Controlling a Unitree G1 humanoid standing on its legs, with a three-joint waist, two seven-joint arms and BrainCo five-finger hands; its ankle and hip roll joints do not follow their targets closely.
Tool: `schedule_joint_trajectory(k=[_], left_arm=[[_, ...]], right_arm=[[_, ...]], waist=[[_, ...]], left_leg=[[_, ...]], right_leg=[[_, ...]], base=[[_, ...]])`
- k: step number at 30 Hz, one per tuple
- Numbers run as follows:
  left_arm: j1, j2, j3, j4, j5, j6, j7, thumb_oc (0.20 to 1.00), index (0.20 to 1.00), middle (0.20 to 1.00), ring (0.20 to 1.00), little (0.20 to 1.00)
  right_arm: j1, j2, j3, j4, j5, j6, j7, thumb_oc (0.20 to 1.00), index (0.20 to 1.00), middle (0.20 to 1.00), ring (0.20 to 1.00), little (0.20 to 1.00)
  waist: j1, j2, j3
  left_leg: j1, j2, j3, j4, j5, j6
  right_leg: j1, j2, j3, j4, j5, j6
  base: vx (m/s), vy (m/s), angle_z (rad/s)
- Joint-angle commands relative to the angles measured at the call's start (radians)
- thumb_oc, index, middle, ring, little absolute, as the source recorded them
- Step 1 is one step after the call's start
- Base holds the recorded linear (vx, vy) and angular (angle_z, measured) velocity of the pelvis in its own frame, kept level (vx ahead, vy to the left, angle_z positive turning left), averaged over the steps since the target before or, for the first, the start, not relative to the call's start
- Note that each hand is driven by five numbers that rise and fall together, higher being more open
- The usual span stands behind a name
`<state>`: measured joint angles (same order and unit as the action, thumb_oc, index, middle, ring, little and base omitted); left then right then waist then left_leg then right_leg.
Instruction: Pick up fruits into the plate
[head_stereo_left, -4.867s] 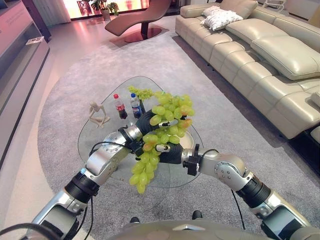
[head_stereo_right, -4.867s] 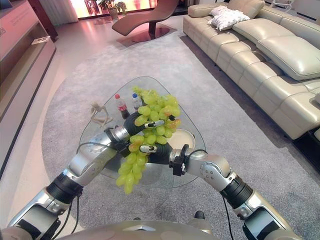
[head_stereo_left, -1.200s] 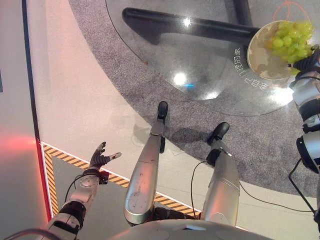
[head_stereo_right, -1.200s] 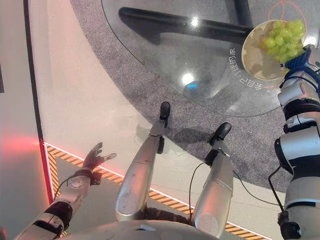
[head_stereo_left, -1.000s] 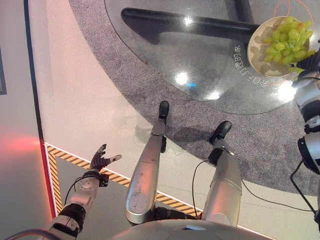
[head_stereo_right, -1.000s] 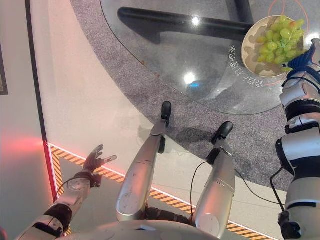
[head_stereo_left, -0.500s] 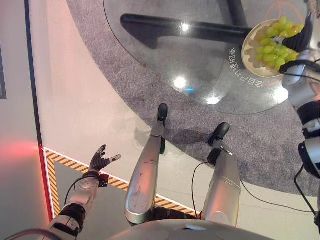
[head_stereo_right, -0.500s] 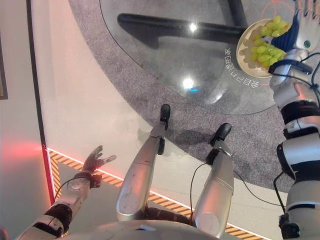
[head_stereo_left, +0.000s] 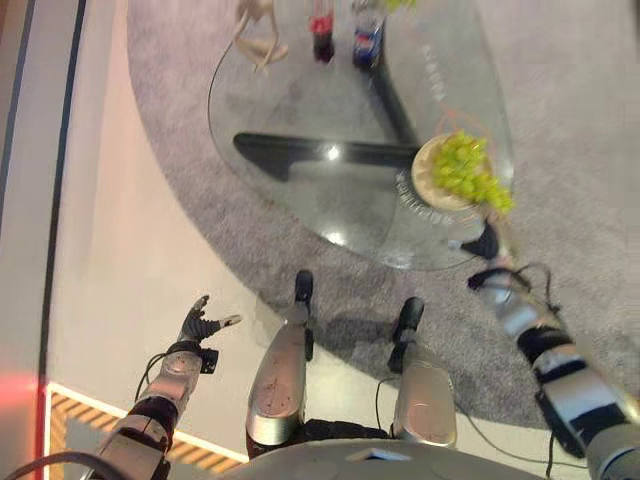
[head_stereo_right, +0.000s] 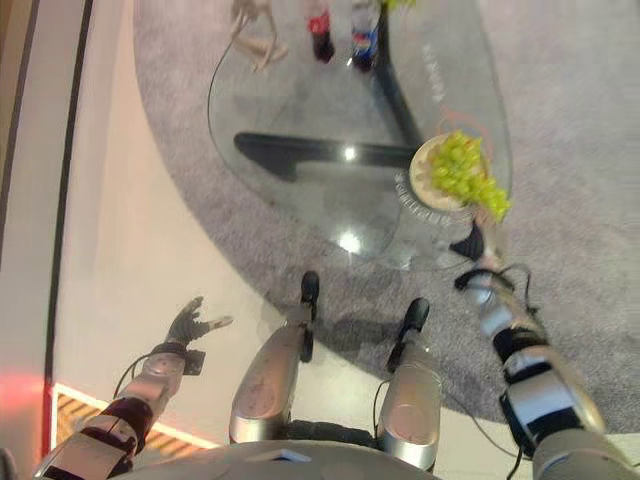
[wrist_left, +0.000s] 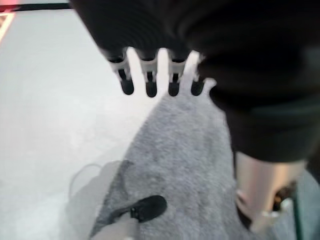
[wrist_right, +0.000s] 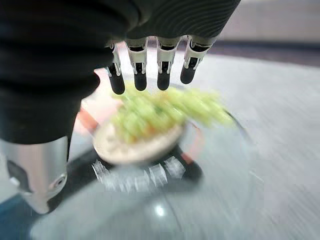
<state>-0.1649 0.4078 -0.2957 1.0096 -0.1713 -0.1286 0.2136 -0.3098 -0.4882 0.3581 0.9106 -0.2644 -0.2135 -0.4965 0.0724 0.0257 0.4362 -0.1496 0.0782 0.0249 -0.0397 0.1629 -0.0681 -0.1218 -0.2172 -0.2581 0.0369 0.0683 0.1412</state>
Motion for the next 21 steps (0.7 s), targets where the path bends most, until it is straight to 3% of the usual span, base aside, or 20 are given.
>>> schedule_joint_trajectory(k=[1, 4, 7, 11, 15, 21], left_arm=[[0.014, -0.03, 0.013, 0.073, 0.092, 0.003, 0.024, 1.0, 1.0, 1.0, 1.0, 1.0], [0.02, -0.054, 0.0, 0.14, 0.166, 0.007, 0.016, 1.0, 1.0, 1.0, 1.0, 1.0], [0.034, -0.08, -0.003, 0.207, 0.249, 0.068, -0.012, 1.0, 1.0, 1.0, 1.0, 1.0], [0.035, -0.094, -0.02, 0.249, 0.299, 0.099, -0.033, 1.0, 1.0, 1.0, 1.0, 1.0], [0.038, -0.095, -0.006, 0.258, 0.302, 0.11, -0.045, 1.0, 1.0, 1.0, 1.0, 1.0], [0.049, -0.092, 0.023, 0.277, 0.316, 0.147, -0.085, 1.0, 1.0, 1.0, 1.0, 1.0]], right_arm=[[0.07, 0.013, 0.003, -0.007, 0.023, -0.027, 0.019, 1.0, 1.0, 1.0, 1.0, 1.0], [0.142, 0.057, -0.014, 0.072, 0.013, -0.03, 0.096, 1.0, 1.0, 1.0, 1.0, 1.0], [0.193, 0.1, -0.014, 0.191, 0.051, 0.005, 0.242, 1.0, 1.0, 1.0, 1.0, 1.0], [0.211, 0.131, -0.041, 0.283, 0.116, 0.041, 0.317, 1.0, 1.0, 1.0, 1.0, 1.0], [0.221, 0.154, -0.077, 0.316, 0.184, 0.08, 0.368, 1.0, 1.0, 1.0, 1.0, 1.0], [0.229, 0.183, -0.148, 0.396, 0.29, 0.246, 0.511, 1.0, 1.0, 1.0, 1.0, 1.0]], waist=[[-0.03, -0.031, -0.089], [-0.048, -0.046, -0.151], [-0.056, -0.061, -0.224], [-0.063, -0.062, -0.289], [-0.074, -0.06, -0.315], [-0.078, -0.056, -0.355]], left_leg=[[0.049, -0.012, 0.088, -0.001, -0.147, -0.006], [0.09, -0.005, 0.107, -0.015, -0.152, -0.011], [0.145, -0.004, 0.117, -0.026, -0.167, -0.008], [0.188, -0.003, 0.122, -0.038, -0.183, -0.007], [0.219, 0.002, 0.137, -0.037, -0.196, -0.003], [0.269, 0.03, 0.202, -0.048, -0.192, -0.018]], right_leg=[[0.023, 0.059, -0.013, 0.039, -0.089, -0.009], [0.071, 0.059, -0.016, -0.001, -0.079, -0.003], [0.123, 0.055, -0.014, -0.053, -0.056, 0.006], [0.166, 0.063, 0.002, -0.078, -0.055, 0.006], [0.187, 0.064, 0.008, -0.069, -0.067, 0.005], [0.238, 0.042, -0.054, -0.104, -0.045, 0.02]], base=[[0.0, -0.003, -0.13], [0.01, 0.002, -0.08], [0.05, -0.02, -0.19], [0.07, -0.027, -0.21], [0.02, -0.011, -0.17], [0.0, -0.011, -0.12]])
